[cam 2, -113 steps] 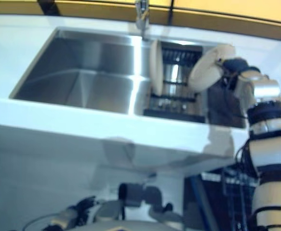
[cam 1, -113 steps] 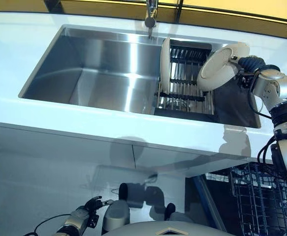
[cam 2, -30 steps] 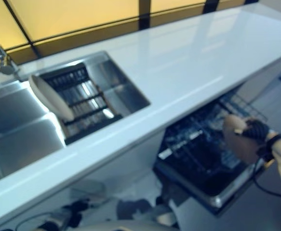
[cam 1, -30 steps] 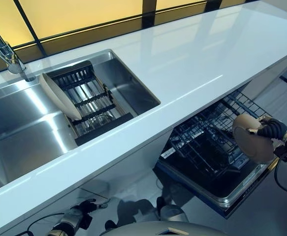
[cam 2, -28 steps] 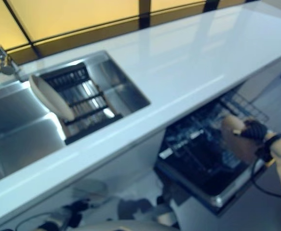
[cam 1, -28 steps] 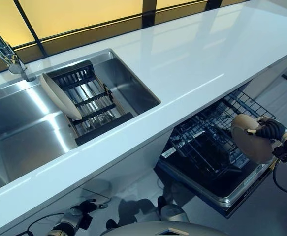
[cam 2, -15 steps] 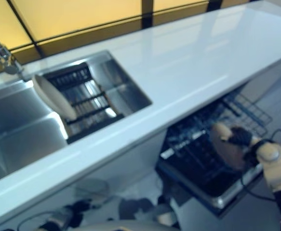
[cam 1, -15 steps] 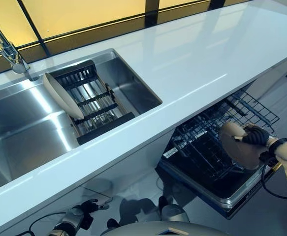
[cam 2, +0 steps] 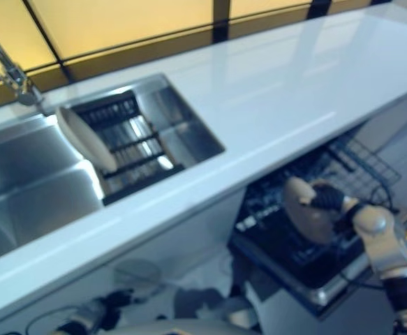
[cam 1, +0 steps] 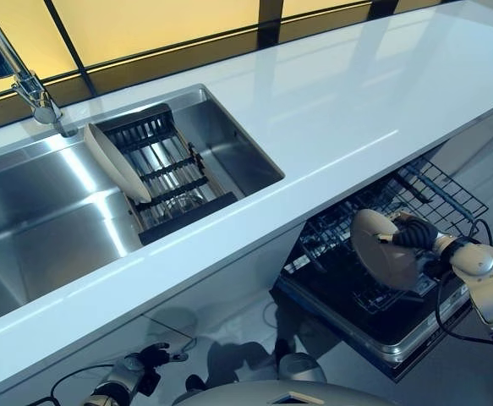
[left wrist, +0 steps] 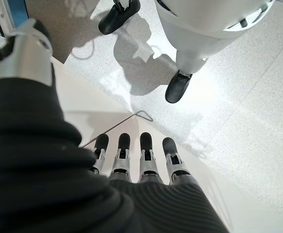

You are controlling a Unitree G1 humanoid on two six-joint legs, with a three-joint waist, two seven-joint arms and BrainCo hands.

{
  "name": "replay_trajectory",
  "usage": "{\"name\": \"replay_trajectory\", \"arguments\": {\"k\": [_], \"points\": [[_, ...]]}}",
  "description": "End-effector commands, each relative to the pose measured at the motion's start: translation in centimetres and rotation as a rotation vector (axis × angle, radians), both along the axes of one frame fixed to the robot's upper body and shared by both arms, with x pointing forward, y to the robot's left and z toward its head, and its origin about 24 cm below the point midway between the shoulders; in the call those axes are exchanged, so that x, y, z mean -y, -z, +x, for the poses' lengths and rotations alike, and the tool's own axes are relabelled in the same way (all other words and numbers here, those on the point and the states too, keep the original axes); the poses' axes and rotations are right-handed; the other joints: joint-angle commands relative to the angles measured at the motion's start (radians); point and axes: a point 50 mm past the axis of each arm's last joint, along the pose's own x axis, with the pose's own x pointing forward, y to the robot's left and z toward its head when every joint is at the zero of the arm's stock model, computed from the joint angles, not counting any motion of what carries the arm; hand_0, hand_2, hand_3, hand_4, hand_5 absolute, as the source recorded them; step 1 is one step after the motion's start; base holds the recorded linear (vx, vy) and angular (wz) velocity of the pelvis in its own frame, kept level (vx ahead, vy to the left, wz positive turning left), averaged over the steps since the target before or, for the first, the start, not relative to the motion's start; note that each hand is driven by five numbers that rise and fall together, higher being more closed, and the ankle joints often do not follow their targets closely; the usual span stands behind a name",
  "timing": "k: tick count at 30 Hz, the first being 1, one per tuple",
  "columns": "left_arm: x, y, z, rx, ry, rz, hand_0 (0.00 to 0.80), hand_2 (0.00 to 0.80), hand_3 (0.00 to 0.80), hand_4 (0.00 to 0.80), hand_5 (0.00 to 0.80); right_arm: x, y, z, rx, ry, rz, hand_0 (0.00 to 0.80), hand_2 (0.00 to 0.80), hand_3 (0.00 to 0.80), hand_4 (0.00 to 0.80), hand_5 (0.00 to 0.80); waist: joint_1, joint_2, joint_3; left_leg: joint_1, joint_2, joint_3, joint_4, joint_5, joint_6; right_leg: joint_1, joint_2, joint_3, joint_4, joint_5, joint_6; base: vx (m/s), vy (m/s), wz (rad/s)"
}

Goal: Take plates into dishwasher

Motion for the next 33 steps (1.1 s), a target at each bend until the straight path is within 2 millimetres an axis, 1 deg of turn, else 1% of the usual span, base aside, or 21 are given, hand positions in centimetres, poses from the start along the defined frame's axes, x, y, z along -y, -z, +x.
{"name": "replay_trajectory", "arguments": {"k": [1, 4, 7, 11, 16, 19, 20, 24, 28, 33], "points": [[-0.7, -0.5, 1.3, 0.040, -0.008, 0.020, 0.000, 0.000, 0.000, 0.000, 0.000, -2.1, -2.2, 2.6, 0.113, -0.060, 0.059, 0.800, 0.800, 0.800, 0.800, 0.800, 0.044, -0.004, -0.027, 0.058, -0.004, -0.015, 0.051, -0.137, 0.062, -0.140, -0.009, 0.028, 0.131, 0.016, 0.112, 0.014, -0.036, 0.00], [-0.8, -0.5, 1.0, 0.037, -0.009, 0.020, 0.000, 0.000, 0.000, 0.000, 0.000, -2.4, -1.4, 2.9, 0.084, -0.063, 0.063, 0.800, 0.800, 0.800, 0.800, 0.800, 0.055, -0.002, -0.027, 0.060, -0.002, -0.018, 0.048, -0.133, 0.059, -0.132, -0.009, 0.025, 0.126, 0.013, 0.110, 0.012, -0.023, 0.00], [-0.8, -0.4, 0.9, 0.033, -0.009, 0.021, 0.000, 0.000, 0.000, 0.000, 0.000, -2.6, -1.0, 3.1, 0.063, -0.061, 0.071, 0.800, 0.800, 0.800, 0.800, 0.800, 0.063, 0.000, -0.026, 0.062, -0.001, -0.023, 0.044, -0.130, 0.056, -0.123, -0.009, 0.022, 0.121, 0.009, 0.107, 0.008, -0.008, 0.01], [-0.8, -0.4, 0.8, 0.032, 0.003, 0.023, 0.000, 0.000, 0.000, 0.000, 0.000, -3.2, 0.0, 3.4, 0.033, -0.057, 0.089, 0.800, 0.800, 0.800, 0.800, 0.800, 0.081, 0.006, -0.024, 0.058, -0.001, -0.037, 0.037, -0.122, 0.051, -0.111, -0.006, 0.020, 0.115, 0.002, 0.103, 0.013, -0.029, 0.07], [-0.7, -0.5, 1.0, 0.045, 0.016, 0.015, 0.000, 0.000, 0.000, 0.000, 0.000, -3.8, 1.4, 3.7, -0.007, -0.051, 0.088, 0.800, 0.800, 0.800, 0.800, 0.800, 0.098, 0.013, -0.016, 0.051, -0.004, -0.054, 0.033, -0.114, 0.048, -0.107, -0.007, 0.017, 0.113, -0.001, 0.102, 0.000, -0.014, 0.03], [-0.6, -0.7, 1.5, 0.063, 0.023, 0.003, 0.000, 0.000, 0.000, 0.000, 0.000, -3.9, 2.4, 3.8, -0.035, -0.028, 0.091, 0.800, 0.800, 0.800, 0.800, 0.800, 0.110, 0.016, -0.011, 0.046, -0.006, -0.065, 0.031, -0.113, 0.047, -0.104, -0.010, 0.014, 0.111, -0.002, 0.101, -0.002, -0.033, 0.07], [-0.5, -0.8, 1.8, 0.073, 0.022, -0.005, 0.000, 0.000, 0.000, 0.000, 0.000, -4.0, 3.1, 3.8, -0.050, -0.018, 0.082, 0.800, 0.800, 0.800, 0.800, 0.800, 0.115, 0.019, -0.007, 0.044, -0.008, -0.071, 0.030, -0.111, 0.047, -0.104, -0.012, 0.011, 0.111, -0.002, 0.100, -0.015, -0.027, 0.13], [-0.3, -1.0, 2.2, 0.091, 0.022, -0.018, 0.000, 0.000, 0.000, 0.000, 0.000, -3.8, 4.6, 4.1, -0.093, 0.029, 0.068, 0.800, 0.800, 0.800, 0.800, 0.800, 0.133, 0.030, 0.002, 0.032, -0.012, -0.085, 0.030, -0.106, 0.045, -0.104, -0.016, 0.007, 0.110, -0.004, 0.096, -0.012, -0.020, 0.09], [-0.3, -1.0, 2.3, 0.096, 0.021, -0.017, 0.000, 0.000, 0.000, 0.000, 0.000, -3.5, 5.1, 4.6, -0.126, 0.074, 0.046, 0.800, 0.800, 0.800, 0.800, 0.800, 0.145, 0.042, 0.008, 0.022, -0.016, -0.098, 0.030, -0.101, 0.041, -0.102, -0.022, 0.001, 0.108, -0.005, 0.091, -0.013, -0.007, 0.03], [-0.3, -1.1, 2.5, 0.111, 0.022, -0.021, 0.000, 0.000, 0.000, 0.000, 0.000, -2.4, 5.5, 5.1, -0.166, 0.135, 0.007, 0.800, 0.800, 0.800, 0.800, 0.800, 0.159, 0.059, 0.012, 0.002, -0.018, -0.112, 0.027, -0.090, 0.035, -0.111, -0.027, -0.004, 0.107, -0.004, 0.086, -0.023, 0.002, 0.05]]}}
